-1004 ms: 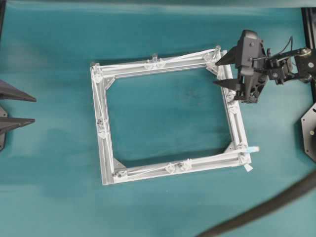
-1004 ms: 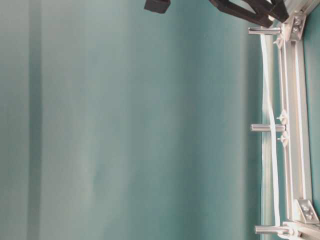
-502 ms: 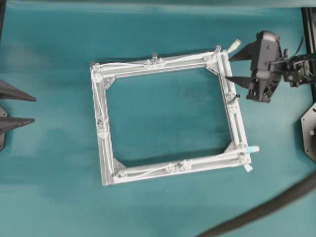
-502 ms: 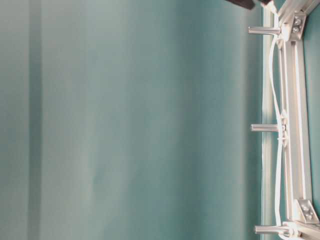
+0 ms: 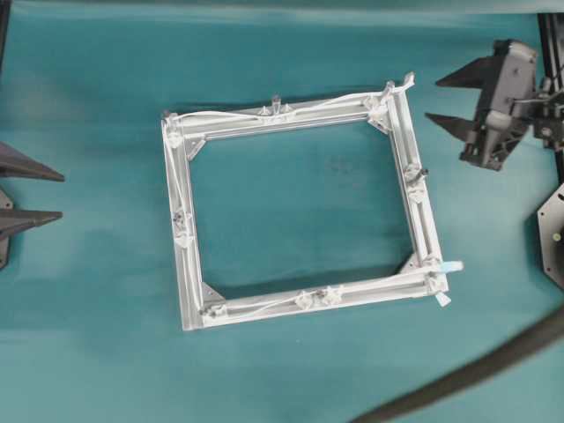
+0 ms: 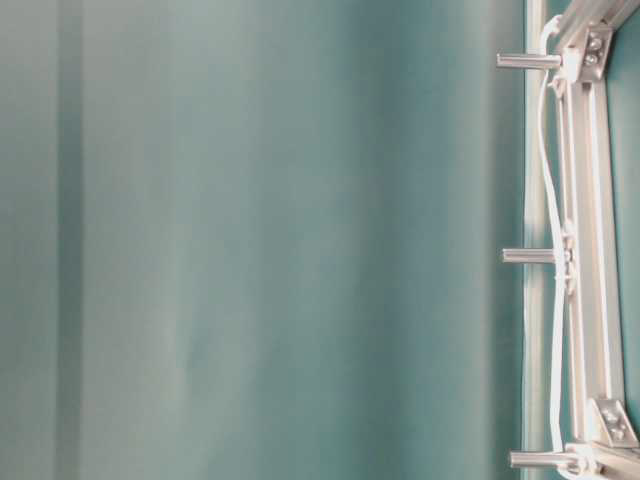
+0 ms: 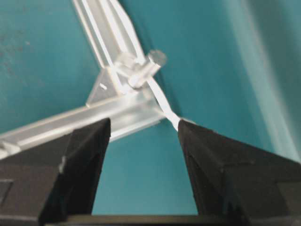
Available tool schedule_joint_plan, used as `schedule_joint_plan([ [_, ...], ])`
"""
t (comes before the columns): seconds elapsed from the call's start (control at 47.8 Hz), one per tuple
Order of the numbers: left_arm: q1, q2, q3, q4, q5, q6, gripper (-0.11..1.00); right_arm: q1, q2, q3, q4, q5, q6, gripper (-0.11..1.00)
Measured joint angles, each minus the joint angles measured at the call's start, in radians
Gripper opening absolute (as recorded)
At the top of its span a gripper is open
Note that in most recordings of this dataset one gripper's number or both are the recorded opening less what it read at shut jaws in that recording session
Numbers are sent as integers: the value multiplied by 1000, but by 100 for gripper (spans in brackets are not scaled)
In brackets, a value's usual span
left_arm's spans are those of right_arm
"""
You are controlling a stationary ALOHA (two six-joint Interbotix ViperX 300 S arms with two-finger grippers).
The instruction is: Move the cable alternately left and right between 8 pins so it hooks onto each one.
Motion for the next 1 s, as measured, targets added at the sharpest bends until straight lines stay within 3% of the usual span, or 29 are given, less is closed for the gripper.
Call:
schedule_joint_plan([
  [0.335, 0, 0, 0, 0, 0, 0, 60, -15, -213, 71, 6, -23, 17, 62],
  [0.502, 0, 0, 0, 0, 0, 0, 60, -14, -327, 143, 49, -124, 60, 61],
  [0.67, 0, 0, 0, 0, 0, 0, 60, -9, -420, 221, 60, -265, 126, 61],
  [0.858, 0, 0, 0, 0, 0, 0, 60, 43, -509, 275, 60, -364, 209, 61],
  [1.004, 0, 2, 0, 0, 0, 0, 60, 149, -541, 301, 49, -380, 291, 61],
])
